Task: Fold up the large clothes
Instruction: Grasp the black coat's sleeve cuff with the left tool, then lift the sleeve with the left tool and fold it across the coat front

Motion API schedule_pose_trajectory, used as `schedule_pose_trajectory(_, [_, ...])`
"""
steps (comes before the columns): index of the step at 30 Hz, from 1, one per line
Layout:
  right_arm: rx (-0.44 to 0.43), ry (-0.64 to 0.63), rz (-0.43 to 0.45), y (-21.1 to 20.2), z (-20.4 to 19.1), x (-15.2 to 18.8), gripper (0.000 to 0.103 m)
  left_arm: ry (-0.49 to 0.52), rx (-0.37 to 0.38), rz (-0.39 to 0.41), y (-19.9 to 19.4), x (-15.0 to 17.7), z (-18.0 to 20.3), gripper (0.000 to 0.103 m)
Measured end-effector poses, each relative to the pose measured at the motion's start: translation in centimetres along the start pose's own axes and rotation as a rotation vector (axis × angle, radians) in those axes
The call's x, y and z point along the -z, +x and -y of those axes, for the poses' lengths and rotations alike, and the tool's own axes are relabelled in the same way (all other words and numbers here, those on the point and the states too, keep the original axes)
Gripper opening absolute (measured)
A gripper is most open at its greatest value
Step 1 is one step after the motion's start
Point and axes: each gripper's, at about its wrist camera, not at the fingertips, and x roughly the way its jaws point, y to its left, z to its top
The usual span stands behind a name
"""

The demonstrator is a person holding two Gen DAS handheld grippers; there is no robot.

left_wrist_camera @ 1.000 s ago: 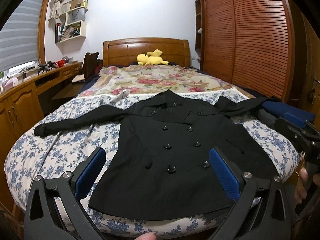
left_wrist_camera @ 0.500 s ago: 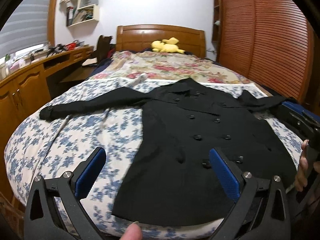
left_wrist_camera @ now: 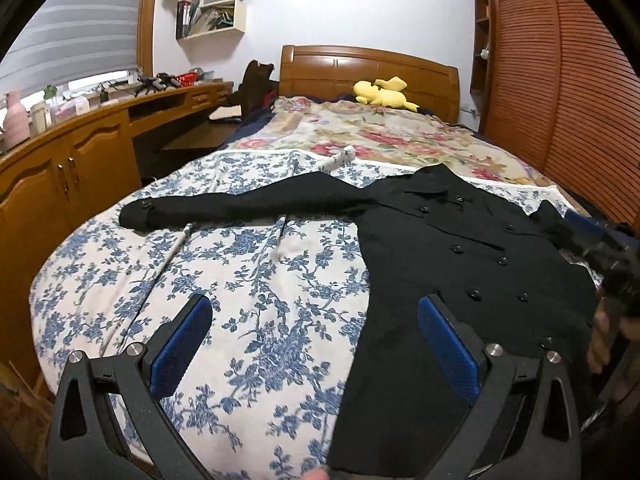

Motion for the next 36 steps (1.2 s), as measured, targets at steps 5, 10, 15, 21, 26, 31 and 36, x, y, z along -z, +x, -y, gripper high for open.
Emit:
schedule_pose_trajectory(5, [0.008,-0.021,-0.101,2.7,2.2,2.3,0.103,0.004,0.014,-0.058,3.0,-1.4,-2.1,0.082])
schedule_pose_trajectory(10, [-0.009,0.010,-0.171,4.1,5.0,3.4,0.103,-0.028,0.003,-0.096,7.2,-3.7,-5.3,0.073])
schedule_pose_trajectory(15, [-0.005,-0.005,-0.208,4.9,4.9,2.5,0.103,-0.060,-0.046,-0.111,11.3,-6.9,-8.9,0.070])
schedule_pose_trajectory(21, [-0.004,-0.003,-0.229,4.3,4.9,2.4,0.103,-0.121,-0.091,-0.146,16.3,-9.4,-13.1,0.070])
schedule_pose_trajectory(26, [0.005,0.005,-0.237,5.6,4.0,2.1,0.103,-0.193,-0.108,-0.191,19.9,-10.1,-16.5,0.070])
schedule_pose_trajectory(31, [0.030,-0.010,-0.260,6.4,2.9,1.9,0.103,-0.277,-0.130,-0.241,23.2,-10.0,-19.5,0.068])
schedule_pose_trajectory(36, [0.039,-0.026,-0.263,6.4,2.4,1.6,0.103,-0.344,-0.153,-0.290,25.4,-9.4,-21.4,0.068])
